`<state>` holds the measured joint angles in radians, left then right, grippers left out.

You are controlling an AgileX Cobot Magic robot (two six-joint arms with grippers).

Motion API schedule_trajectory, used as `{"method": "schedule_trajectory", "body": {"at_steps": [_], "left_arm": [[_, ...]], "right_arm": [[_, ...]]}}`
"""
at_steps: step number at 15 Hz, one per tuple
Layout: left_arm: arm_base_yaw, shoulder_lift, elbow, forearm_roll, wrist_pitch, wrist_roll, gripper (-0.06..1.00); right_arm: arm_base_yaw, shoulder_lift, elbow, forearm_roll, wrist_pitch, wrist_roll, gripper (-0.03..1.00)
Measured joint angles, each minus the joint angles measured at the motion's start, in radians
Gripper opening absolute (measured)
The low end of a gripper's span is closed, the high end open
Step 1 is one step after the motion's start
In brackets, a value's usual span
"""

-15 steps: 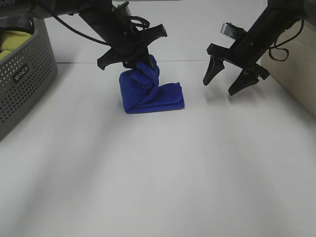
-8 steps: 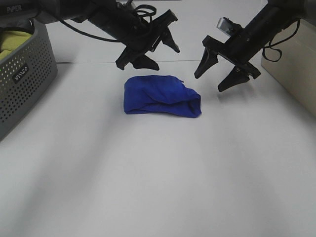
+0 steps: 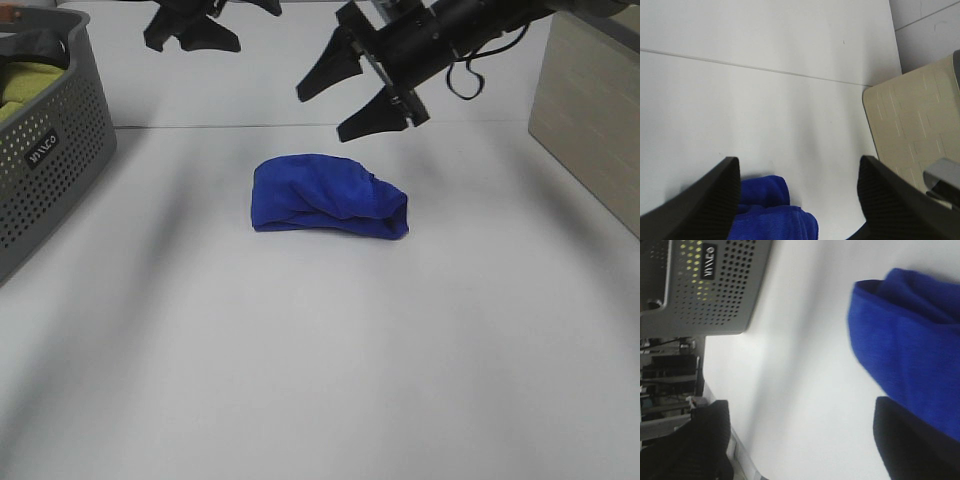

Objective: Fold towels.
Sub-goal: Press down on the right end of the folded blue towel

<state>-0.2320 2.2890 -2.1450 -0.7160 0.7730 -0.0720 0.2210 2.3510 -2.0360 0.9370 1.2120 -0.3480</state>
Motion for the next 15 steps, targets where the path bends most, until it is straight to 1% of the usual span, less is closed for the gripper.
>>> {"method": "schedule_trajectory", "body": {"at_steps": [2, 3, 5, 8, 11, 13, 15], "left_arm": [[0.036, -0.014, 0.000, 0.002, 0.034, 0.001, 0.64], [0.043, -0.015, 0.000, 0.002, 0.061, 0.001, 0.64], [0.045, -0.015, 0.000, 0.016, 0.113, 0.004, 0.64], [0.045, -0.015, 0.000, 0.027, 0.133, 0.025, 0.64], [0.045, -0.015, 0.000, 0.028, 0.135, 0.038, 0.64], [0.045, -0.015, 0.000, 0.028, 0.135, 0.039, 0.64], [0.045, -0.015, 0.000, 0.028, 0.143, 0.039, 0.64]], "right_arm": [[0.043, 0.033, 0.000, 0.089, 0.009, -0.052, 0.75], [0.044, 0.065, 0.000, 0.122, 0.009, -0.069, 0.75], [0.022, 0.134, 0.000, 0.146, 0.007, -0.096, 0.75], [-0.048, 0.221, 0.000, 0.149, 0.005, -0.100, 0.75], [-0.091, 0.229, 0.000, 0.141, 0.004, -0.107, 0.75], [-0.090, 0.229, 0.000, 0.098, -0.011, -0.109, 0.75], [-0.088, 0.229, 0.000, 0.085, -0.016, -0.109, 0.75]]}}
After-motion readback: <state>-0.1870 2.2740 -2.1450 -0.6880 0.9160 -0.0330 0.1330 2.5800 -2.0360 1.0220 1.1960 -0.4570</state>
